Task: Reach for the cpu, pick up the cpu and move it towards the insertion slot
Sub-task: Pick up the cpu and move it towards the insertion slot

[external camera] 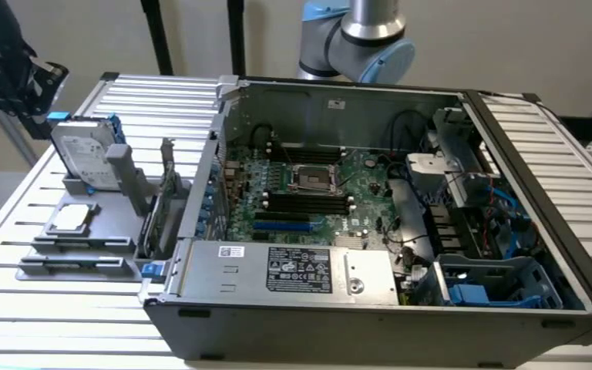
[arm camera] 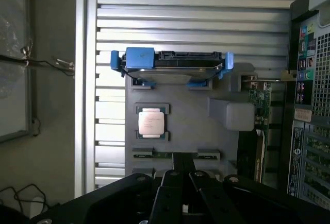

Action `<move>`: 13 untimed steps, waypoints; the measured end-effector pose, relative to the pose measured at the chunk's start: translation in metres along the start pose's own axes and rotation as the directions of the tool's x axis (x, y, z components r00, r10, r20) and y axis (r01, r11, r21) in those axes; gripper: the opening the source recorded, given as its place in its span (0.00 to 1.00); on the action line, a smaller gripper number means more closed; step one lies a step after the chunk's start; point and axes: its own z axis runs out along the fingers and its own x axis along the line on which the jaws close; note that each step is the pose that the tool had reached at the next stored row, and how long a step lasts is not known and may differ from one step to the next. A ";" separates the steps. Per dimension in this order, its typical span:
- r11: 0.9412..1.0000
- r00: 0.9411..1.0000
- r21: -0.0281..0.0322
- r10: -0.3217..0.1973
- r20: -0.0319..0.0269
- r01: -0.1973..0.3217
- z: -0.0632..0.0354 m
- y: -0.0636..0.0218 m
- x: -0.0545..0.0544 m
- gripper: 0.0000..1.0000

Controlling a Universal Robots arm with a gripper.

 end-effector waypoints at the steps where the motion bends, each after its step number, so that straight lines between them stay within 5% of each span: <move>1: 1.000 1.000 0.000 0.000 0.000 0.000 0.0005 0.0000 0.001 0.11; 7: 1.000 1.000 0.001 0.000 0.000 0.000 0.0050 0.0025 0.022 0.11; 13: 1.000 1.000 0.002 -0.006 0.000 0.006 0.0105 0.0062 0.029 0.11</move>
